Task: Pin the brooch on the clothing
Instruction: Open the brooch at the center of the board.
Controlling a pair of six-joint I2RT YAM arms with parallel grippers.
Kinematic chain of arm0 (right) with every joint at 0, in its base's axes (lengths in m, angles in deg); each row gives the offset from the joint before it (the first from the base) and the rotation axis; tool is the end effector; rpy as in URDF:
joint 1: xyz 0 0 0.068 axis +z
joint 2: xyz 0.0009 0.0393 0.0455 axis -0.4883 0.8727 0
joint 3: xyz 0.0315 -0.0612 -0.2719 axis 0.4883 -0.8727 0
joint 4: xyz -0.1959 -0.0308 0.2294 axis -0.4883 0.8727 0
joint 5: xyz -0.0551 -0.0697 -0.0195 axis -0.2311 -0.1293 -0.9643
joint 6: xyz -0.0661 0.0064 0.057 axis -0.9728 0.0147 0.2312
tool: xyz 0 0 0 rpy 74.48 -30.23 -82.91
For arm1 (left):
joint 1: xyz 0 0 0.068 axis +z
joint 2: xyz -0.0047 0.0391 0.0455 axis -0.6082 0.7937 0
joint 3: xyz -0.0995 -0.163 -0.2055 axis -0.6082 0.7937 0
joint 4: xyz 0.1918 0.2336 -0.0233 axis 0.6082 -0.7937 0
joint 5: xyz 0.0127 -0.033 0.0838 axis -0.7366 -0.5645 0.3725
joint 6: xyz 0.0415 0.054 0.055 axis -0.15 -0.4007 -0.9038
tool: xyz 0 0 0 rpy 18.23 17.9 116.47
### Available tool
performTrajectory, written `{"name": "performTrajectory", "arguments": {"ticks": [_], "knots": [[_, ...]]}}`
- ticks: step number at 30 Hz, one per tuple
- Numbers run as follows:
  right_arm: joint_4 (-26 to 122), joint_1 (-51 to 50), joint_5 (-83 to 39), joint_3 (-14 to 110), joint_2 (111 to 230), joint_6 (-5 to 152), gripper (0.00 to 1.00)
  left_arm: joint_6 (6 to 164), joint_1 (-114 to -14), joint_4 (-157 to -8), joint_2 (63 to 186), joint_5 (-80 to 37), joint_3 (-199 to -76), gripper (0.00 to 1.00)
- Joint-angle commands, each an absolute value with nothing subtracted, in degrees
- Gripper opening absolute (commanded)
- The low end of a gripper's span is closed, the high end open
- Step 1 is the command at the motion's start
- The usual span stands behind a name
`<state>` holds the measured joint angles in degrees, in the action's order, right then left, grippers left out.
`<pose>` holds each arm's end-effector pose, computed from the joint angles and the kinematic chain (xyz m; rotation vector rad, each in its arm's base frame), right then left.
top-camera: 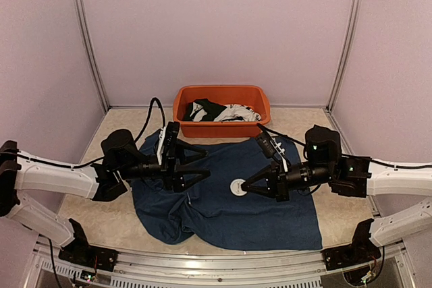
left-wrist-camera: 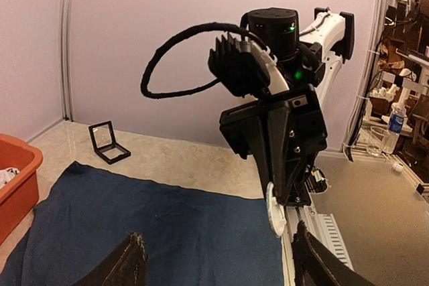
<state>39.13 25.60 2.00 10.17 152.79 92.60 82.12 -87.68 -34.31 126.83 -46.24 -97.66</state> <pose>0.1510 0.2839 0.2458 -0.9228 1.8923 1.4265 0.1891 -0.2935 0.2266 1.0241 1.2777 -1.2331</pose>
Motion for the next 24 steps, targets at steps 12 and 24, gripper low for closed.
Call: {"name": "performTrajectory", "arguments": {"ticks": [12, 24], "knots": [[41.77, 23.88, 20.02, 11.11, 162.34, 93.96, 0.0, 59.25, -95.92, -66.67, 130.91, -55.79, -111.08, 0.69], [40.14, 23.75, 24.94, 13.3, 166.35, 96.78, 0.0, 55.51, -98.81, -71.48, 136.48, -55.48, -115.71, 0.64]]}}
